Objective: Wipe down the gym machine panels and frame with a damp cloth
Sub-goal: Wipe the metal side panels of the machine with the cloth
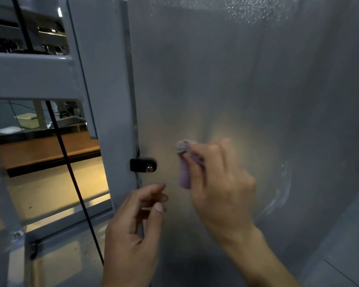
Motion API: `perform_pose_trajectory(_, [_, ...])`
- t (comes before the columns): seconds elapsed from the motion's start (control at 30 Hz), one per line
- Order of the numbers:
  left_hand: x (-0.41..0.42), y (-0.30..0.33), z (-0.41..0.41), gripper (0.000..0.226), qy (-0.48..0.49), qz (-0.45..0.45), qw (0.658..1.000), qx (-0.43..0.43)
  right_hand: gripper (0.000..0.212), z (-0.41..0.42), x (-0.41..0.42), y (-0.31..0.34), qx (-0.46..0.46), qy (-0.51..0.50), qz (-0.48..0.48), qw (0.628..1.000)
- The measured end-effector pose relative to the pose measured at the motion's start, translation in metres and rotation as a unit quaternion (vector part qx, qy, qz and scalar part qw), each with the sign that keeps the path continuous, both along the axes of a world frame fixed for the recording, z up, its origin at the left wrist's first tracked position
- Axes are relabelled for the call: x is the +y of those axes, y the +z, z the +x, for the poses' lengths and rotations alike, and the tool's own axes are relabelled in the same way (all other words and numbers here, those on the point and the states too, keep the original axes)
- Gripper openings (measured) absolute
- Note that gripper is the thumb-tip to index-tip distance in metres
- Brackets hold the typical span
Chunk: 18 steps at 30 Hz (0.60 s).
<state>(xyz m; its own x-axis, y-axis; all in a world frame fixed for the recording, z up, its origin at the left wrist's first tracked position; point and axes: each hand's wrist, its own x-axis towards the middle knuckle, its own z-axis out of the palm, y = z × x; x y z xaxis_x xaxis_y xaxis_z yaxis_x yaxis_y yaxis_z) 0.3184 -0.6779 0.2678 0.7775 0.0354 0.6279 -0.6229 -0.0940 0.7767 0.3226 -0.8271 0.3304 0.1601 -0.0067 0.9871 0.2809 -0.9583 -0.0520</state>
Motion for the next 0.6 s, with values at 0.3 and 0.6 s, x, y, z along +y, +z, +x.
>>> perform_pose_trajectory(0.3, [-0.011, 0.007, -0.005, 0.046, 0.055, 0.205, 0.962, -0.172, 0.010, -0.007, -0.028, -0.006, 0.012, -0.039, -0.025, 0.999])
perform_pose_trajectory(0.6, [-0.023, -0.005, 0.006, 0.055, 0.086, 0.288, 0.919, -0.255, 0.008, -0.024, -0.087, -0.008, -0.012, -0.085, 0.047, 0.995])
